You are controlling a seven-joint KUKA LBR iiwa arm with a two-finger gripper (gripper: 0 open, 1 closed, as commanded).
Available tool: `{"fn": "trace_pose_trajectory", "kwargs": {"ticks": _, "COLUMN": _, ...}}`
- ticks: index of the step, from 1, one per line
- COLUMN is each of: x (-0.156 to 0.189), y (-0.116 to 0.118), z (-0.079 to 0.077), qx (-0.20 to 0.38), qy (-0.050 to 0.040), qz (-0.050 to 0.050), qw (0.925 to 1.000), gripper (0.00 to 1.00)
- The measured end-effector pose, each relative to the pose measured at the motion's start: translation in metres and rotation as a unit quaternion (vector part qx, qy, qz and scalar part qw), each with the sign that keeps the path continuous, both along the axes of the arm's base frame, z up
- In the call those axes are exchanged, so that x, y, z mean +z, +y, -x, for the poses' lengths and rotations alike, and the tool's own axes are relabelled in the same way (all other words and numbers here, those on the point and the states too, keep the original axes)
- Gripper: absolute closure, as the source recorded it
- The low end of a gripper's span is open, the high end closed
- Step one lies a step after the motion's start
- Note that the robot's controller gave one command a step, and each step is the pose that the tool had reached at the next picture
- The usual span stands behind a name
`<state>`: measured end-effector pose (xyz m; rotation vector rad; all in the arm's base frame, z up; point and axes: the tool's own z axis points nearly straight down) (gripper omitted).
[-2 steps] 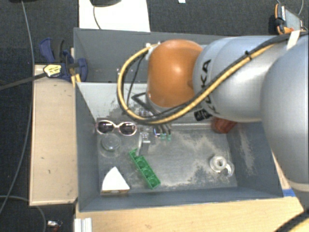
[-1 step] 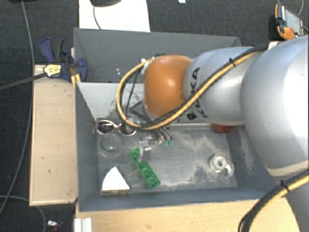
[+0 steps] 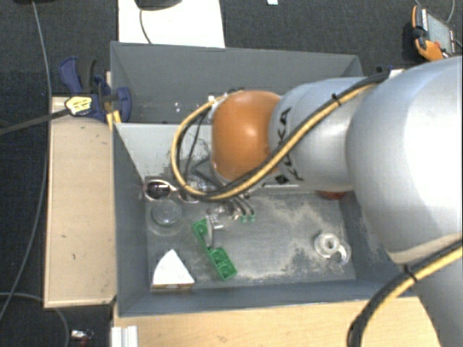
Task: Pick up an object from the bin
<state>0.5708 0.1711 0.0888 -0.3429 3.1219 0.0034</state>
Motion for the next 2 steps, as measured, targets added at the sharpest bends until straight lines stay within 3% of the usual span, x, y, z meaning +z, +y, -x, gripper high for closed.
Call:
{"fn": "trace_pose_trajectory", "kwargs": {"ticks": 1, "x": -0.0127, "y": 0.0206, "z": -0.007, "qx": 0.156, "qy": -0.0047, "qz": -0.001, "qw": 0.9878, "gripper": 1.0}}
{"fn": "trace_pose_trajectory", "kwargs": {"ticks": 2, "x": -0.0126, "y": 0.0208, "z": -0.007, "qx": 0.155, "qy": -0.0048, "qz": -0.001, "qw": 0.9879, "gripper": 1.0}}
